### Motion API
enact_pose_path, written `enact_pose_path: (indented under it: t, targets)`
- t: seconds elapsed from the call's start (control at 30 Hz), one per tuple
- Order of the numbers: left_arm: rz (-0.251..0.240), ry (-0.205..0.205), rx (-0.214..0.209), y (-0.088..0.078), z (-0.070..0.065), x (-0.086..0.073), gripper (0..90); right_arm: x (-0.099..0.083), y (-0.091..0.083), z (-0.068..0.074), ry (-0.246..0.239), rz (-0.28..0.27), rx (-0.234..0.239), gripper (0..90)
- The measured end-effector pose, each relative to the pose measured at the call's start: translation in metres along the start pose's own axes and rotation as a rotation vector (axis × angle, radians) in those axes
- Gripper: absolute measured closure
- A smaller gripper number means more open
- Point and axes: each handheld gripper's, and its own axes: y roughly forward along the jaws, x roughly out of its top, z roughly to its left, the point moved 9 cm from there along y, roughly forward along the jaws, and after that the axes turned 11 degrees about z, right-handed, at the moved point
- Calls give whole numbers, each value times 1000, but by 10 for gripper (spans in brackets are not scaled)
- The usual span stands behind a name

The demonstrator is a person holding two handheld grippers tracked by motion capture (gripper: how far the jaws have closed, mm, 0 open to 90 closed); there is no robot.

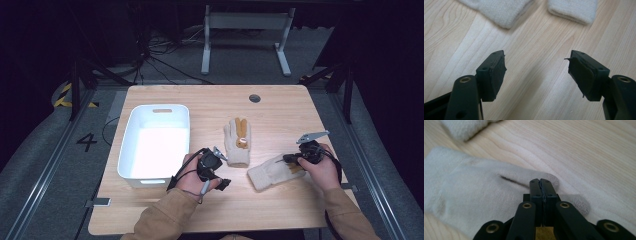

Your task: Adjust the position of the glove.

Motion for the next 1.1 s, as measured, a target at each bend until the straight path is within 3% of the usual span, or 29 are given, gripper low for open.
enact_pose_path:
  t: [0.33,0.47,0.5,0.53,0.63,0.77,1.1]
  targets:
    - [-4,23,-11,2,-3,9,308,-16,-8,9,-20,33,-6,900]
    - [-23,22,-14,1,-3,12,316,-15,-11,11,-24,4,-21,897]
    - [-29,18,-10,0,-2,13,318,-10,-16,15,-34,-35,-16,894]
    - [-29,18,-10,0,-2,13,318,-10,-16,15,-34,-35,-16,894]
    - [-25,15,-10,0,-1,11,318,-1,-17,26,-61,-60,2,883]
    - [-23,13,-9,0,-1,10,317,0,-10,32,-78,-38,15,883]
    - [-26,9,-14,-1,1,11,316,1,2,56,-178,2,63,891]
